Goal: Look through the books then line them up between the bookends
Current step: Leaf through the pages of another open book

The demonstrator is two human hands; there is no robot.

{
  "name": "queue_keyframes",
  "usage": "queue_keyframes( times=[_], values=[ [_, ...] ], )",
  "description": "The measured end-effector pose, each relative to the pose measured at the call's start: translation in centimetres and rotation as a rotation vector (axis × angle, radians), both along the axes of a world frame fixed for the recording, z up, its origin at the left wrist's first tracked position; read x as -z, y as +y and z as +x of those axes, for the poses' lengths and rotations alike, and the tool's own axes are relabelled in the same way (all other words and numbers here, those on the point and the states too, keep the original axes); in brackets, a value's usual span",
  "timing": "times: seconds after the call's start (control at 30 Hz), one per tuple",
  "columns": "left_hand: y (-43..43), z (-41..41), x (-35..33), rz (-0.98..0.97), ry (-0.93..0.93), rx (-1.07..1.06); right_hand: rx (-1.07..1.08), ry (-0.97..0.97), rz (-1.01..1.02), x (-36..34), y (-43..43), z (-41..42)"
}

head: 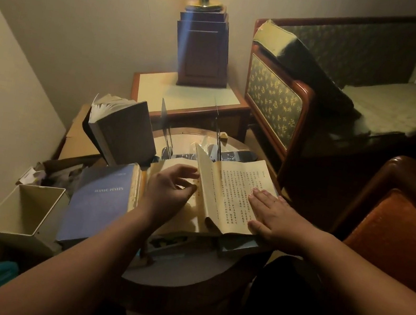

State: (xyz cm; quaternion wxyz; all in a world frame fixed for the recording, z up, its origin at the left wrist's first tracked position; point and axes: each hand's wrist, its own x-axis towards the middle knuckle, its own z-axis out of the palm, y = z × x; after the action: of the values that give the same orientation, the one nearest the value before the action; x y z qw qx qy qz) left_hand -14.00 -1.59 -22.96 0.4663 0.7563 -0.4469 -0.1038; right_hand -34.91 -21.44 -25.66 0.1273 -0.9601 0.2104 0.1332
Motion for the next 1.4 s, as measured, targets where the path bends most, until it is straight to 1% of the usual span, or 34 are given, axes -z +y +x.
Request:
queue_keyframes(
  times=[0.13, 0.2, 0.23, 0.3, 0.33, 0.4, 0.53, 0.7, 0.77, 0.9, 1.0, 1.1, 1.17, 1.27, 1.33, 1.4],
  values=[
    [-1.0, 0.1, -0.1, 0.027, -0.041, 0.051, 0.033, -0.087, 0.012, -2.2, 0.0, 0.8],
    [-1.5, 0.0, -0.1, 0.05, -0.067, 0.069, 0.082, -0.259, 0.046, -3.4, 0.4, 1.2],
    [-1.7, -0.1, -0.2, 0.059, -0.073, 0.084, 0.114, -0.383, 0.11, -3.9, 0.7, 1.5],
    [-2.2, -0.1, -0.2, 0.082, -0.097, 0.121, 0.194, -0.607, 0.33, -4.8, 1.7, 2.0],
    [-2.5, -0.1, -0.2, 0.091, -0.11, 0.143, 0.23, -0.668, 0.414, -5.0, 2.2, 2.4],
    [-3.1, -0.1, -0.2, 0.092, -0.132, 0.19, 0.283, -0.716, 0.436, -4.9, 2.7, 3.3],
    [-4.1, -0.6, 0.0, 0.118, -0.233, 0.221, 0.333, -0.718, 0.417, -4.5, 3.3, 4.3],
    [-4.4, -0.9, 0.0, 0.138, -0.294, 0.214, 0.406, -0.686, 0.322, -3.9, 3.1, 4.1],
    [-4.0, -0.5, 0.4, 0.148, -0.304, 0.206, 0.46, -0.651, 0.338, -3.5, 2.7, 3.8],
    [-2.9, 0.9, 1.4, 0.2, -0.398, 0.167, 0.506, -0.565, 0.332, -2.3, 2.4, 3.3],
    [-2.1, 1.7, 1.9, 0.241, -0.436, 0.144, 0.494, -0.507, 0.302, -1.7, 2.6, 3.3],
    [-1.7, 2.1, 2.4, 0.262, -0.463, 0.172, 0.455, -0.437, 0.168, -1.7, 3.1, 3.3],
    [-1.6, 2.1, 2.6, 0.261, -0.469, 0.174, 0.409, -0.459, 0.106, -1.8, 3.3, 3.4],
    [-1.6, 2.0, 2.6, 0.266, -0.473, 0.171, 0.315, -0.477, 0.123, -2.3, 3.7, 3.6],
    [-1.5, 1.9, 2.7, 0.274, -0.477, 0.171, 0.269, -0.423, 0.13, -2.5, 3.8, 4.0],
    [-1.5, 1.8, 2.6, 0.28, -0.473, 0.17, 0.254, -0.374, 0.096, -2.6, 4.1, 4.4]
  ],
)
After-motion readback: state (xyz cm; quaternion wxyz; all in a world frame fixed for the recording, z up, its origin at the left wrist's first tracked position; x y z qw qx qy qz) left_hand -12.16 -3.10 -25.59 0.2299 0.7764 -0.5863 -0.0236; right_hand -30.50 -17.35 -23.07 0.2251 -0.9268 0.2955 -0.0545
